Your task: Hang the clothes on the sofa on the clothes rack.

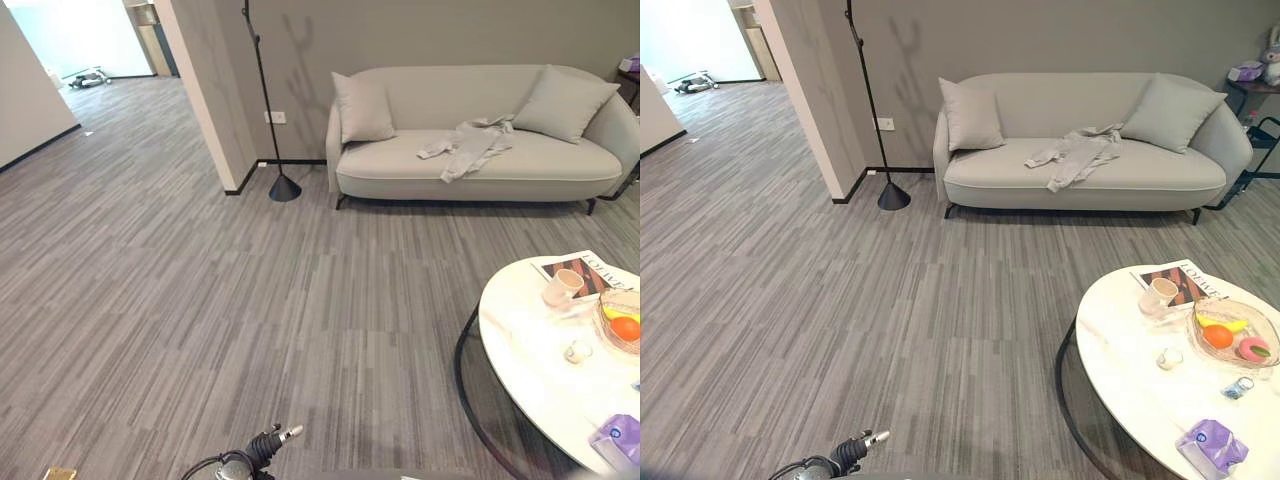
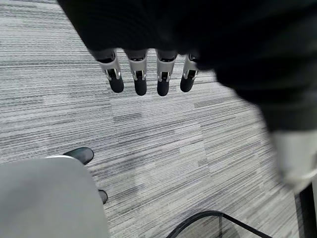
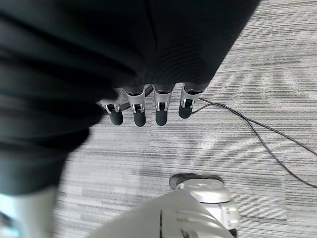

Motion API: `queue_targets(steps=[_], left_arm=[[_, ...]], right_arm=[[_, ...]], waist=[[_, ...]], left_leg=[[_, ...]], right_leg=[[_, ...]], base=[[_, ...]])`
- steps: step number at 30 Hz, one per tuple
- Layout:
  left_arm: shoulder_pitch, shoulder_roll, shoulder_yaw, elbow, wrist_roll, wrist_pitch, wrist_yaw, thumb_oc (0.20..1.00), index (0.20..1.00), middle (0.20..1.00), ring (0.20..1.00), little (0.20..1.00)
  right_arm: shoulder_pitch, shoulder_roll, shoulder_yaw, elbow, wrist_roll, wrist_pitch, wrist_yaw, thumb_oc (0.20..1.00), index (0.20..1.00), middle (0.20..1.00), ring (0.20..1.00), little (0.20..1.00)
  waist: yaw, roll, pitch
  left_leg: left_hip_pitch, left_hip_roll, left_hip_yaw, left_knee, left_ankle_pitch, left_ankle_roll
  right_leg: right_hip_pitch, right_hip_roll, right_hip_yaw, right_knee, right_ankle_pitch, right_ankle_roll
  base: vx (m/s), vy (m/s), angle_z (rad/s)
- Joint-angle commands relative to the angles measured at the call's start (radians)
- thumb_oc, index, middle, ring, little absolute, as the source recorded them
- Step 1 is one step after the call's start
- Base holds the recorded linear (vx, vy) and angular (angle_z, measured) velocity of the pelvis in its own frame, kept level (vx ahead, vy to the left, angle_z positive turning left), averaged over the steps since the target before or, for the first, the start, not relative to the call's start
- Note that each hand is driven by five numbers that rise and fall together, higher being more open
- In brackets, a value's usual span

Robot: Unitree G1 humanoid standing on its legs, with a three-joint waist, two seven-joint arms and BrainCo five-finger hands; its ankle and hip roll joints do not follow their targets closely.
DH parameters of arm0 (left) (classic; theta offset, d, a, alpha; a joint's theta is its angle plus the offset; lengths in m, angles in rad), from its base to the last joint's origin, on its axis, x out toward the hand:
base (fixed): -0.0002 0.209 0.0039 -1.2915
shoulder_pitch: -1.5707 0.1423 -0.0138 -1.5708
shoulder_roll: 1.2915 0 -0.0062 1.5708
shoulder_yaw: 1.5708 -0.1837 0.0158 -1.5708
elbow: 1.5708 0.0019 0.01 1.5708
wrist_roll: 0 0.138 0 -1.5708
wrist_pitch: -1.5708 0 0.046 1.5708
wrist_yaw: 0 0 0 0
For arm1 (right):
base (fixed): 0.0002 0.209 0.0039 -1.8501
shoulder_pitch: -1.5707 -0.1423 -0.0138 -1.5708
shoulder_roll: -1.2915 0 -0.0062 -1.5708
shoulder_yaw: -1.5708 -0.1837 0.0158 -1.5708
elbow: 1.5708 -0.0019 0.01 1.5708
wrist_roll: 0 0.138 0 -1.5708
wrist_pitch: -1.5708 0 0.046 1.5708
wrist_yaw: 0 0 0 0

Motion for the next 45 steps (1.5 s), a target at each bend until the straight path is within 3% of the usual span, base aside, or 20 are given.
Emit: queue_targets(steps=[1,11,18,21,32,34,35,36,38,41,43,45], left_arm=[[-0.073,0.002,0.018,0.019,-0.036,-0.033,-0.012,1.0,1.0,1.0,1.0,1.0],[-0.074,0.005,0.058,0.044,-0.065,-0.031,0.004,1.0,1.0,1.0,1.0,1.0],[-0.065,-0.001,0.064,0.053,-0.076,-0.031,-0.007,1.0,1.0,1.0,1.0,1.0],[-0.056,0.001,0.104,0.025,-0.163,-0.026,-0.018,1.0,1.0,1.0,1.0,1.0],[-0.061,-0.001,0.093,0.016,-0.182,-0.026,-0.019,1.0,1.0,1.0,1.0,1.0],[-0.073,-0.001,0.085,0.0,-0.197,-0.025,-0.014,1.0,1.0,1.0,1.0,1.0],[-0.073,-0.001,0.085,0.0,-0.197,-0.025,-0.014,1.0,1.0,1.0,1.0,1.0],[-0.085,0.002,0.076,-0.031,-0.22,-0.021,-0.013,1.0,1.0,1.0,1.0,1.0],[-0.097,-0.002,0.067,-0.039,-0.224,-0.023,-0.007,1.0,1.0,1.0,1.0,1.0],[-0.092,-0.003,0.078,-0.037,-0.239,-0.022,-0.008,1.0,1.0,1.0,1.0,1.0],[-0.077,-0.006,0.088,-0.024,-0.237,-0.027,-0.004,1.0,1.0,1.0,1.0,1.0],[-0.072,-0.005,0.099,-0.015,-0.233,-0.029,-0.002,1.0,1.0,1.0,1.0,1.0]], right_arm=[[-0.044,-0.022,0.015,0.018,0.018,-0.02,0.003,1.0,1.0,1.0,1.0,1.0],[-0.051,-0.018,0.014,0.009,0.033,-0.025,0.001,1.0,1.0,1.0,1.0,1.0],[-0.041,-0.013,0.002,0.004,0.051,-0.029,0.008,1.0,1.0,1.0,1.0,1.0],[-0.023,-0.009,-0.01,0.003,0.076,-0.033,0.013,1.0,1.0,1.0,1.0,1.0],[-0.012,-0.009,-0.003,0.002,0.078,-0.032,0.02,1.0,1.0,1.0,1.0,1.0],[-0.028,-0.013,0.001,-0.01,0.087,-0.04,0.017,1.0,1.0,1.0,1.0,1.0],[-0.028,-0.013,0.001,-0.01,0.087,-0.04,0.017,1.0,1.0,1.0,1.0,1.0],[-0.029,-0.027,-0.002,-0.031,0.1,-0.047,0.013,1.0,1.0,1.0,1.0,1.0],[-0.041,-0.043,-0.006,-0.046,0.114,-0.049,0.006,1.0,1.0,1.0,1.0,1.0],[-0.046,-0.051,-0.013,-0.06,0.129,-0.051,0.003,1.0,1.0,1.0,1.0,1.0],[-0.06,-0.058,-0.016,-0.065,0.136,-0.056,0.004,1.0,1.0,1.0,1.0,1.0],[-0.077,-0.061,-0.014,-0.063,0.142,-0.057,0.0,1.0,1.0,1.0,1.0,1.0]], waist=[[-0.002,-0.033,0.023],[0.012,-0.045,0.012],[0.003,-0.042,0.009],[0.003,-0.043,0.015],[-0.011,-0.033,0.036],[-0.013,-0.04,0.072],[-0.013,-0.04,0.071],[-0.006,-0.052,0.12],[-0.003,-0.054,0.148],[0.016,-0.054,0.146],[0.032,-0.036,0.134],[0.056,-0.032,0.132]], left_leg=[[0.052,0.027,-0.032,-0.049,-0.023,-0.059],[0.059,0.025,-0.033,-0.049,-0.026,-0.056],[0.065,0.026,-0.029,-0.049,-0.028,-0.057],[0.065,0.029,-0.033,-0.049,-0.027,-0.06],[0.073,0.055,-0.038,-0.049,-0.018,-0.077],[0.011,0.069,-0.04,0.076,-0.035,-0.096],[0.007,0.069,-0.041,0.08,-0.037,-0.096],[-0.107,0.057,-0.05,0.271,-0.014,-0.117],[-0.207,0.054,-0.069,0.384,0.038,-0.114],[-0.286,0.029,-0.061,0.29,0.028,-0.096],[-0.303,0.039,-0.049,0.143,0.105,-0.096],[-0.338,0.037,-0.001,0.003,0.147,-0.108]], right_leg=[[0.1,-0.07,0.098,-0.183,0.092,0.135],[0.104,-0.075,0.097,-0.178,0.092,0.137],[0.109,-0.073,0.105,-0.179,0.09,0.136],[0.108,-0.069,0.106,-0.181,0.089,0.132],[0.101,-0.045,0.112,-0.167,0.074,0.112],[0.088,-0.033,0.124,-0.139,0.058,0.095],[0.087,-0.033,0.124,-0.139,0.058,0.095],[0.091,-0.032,0.124,-0.12,0.055,0.078],[0.093,-0.032,0.116,-0.115,0.047,0.068],[0.115,-0.029,0.135,-0.134,0.028,0.073],[0.14,-0.013,0.158,-0.154,0.01,0.076],[0.189,-0.019,0.186,-0.173,-0.015,0.076]], base=[[0.0,0.0,0.0],[0.0,0.0,0.0],[0.0,-0.007,-0.01],[0.01,-0.047,0.0],[0.02,-0.071,0.0],[-0.03,-0.1,0.04],[-0.09,-0.112,0.07],[-0.08,-0.109,-0.04],[0.0,-0.092,0.07],[0.23,0.004,0.17],[0.35,0.111,-0.12],[0.39,0.126,-0.29]])
